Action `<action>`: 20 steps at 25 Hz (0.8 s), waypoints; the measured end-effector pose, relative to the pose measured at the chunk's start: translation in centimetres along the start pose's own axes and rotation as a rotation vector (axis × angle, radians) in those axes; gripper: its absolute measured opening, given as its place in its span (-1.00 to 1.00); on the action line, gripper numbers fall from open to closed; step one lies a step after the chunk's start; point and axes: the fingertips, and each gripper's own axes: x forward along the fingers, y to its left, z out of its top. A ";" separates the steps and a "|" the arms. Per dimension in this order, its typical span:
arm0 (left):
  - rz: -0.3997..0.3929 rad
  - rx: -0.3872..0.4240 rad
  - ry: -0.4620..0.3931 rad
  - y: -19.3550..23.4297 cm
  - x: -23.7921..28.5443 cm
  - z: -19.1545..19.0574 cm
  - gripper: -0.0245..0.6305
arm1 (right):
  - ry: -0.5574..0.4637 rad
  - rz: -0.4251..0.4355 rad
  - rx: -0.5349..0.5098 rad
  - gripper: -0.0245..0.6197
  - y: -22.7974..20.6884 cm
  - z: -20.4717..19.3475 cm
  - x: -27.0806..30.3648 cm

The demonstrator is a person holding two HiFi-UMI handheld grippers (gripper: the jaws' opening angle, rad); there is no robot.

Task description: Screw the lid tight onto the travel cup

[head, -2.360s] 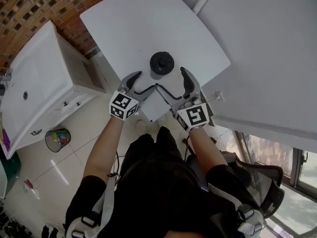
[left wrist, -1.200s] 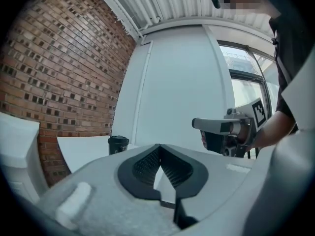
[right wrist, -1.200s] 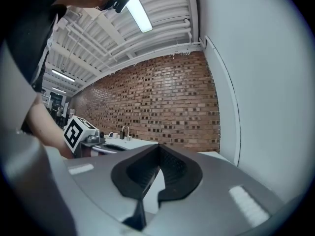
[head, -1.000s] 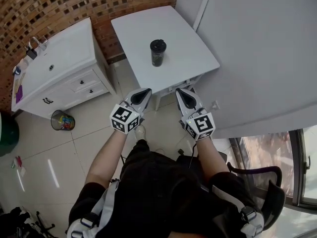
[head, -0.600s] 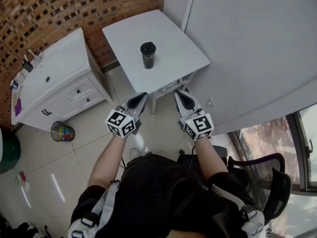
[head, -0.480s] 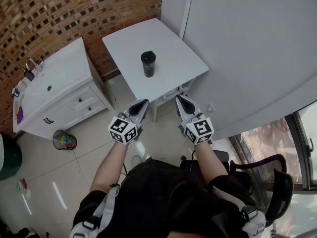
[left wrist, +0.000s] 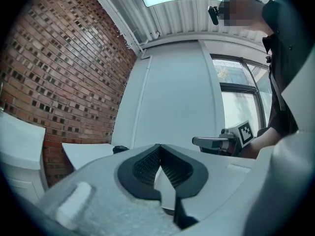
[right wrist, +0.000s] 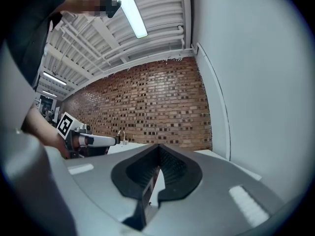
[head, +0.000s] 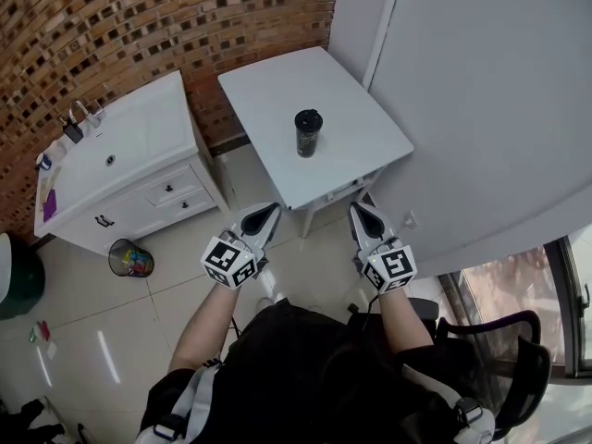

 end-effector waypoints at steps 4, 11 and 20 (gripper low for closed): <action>0.009 -0.010 -0.020 0.2 -1.5 0.0 -0.92 | 0.000 -0.001 0.032 -0.93 1.4 -0.7 0.3; 0.028 -0.033 -0.009 1.3 -2.6 -1.0 -0.92 | -0.004 -0.016 0.047 -0.93 1.6 -1.2 0.2; -0.007 0.005 0.005 1.2 -1.8 -1.2 -0.92 | -0.011 -0.031 0.020 -0.93 1.1 -0.9 0.6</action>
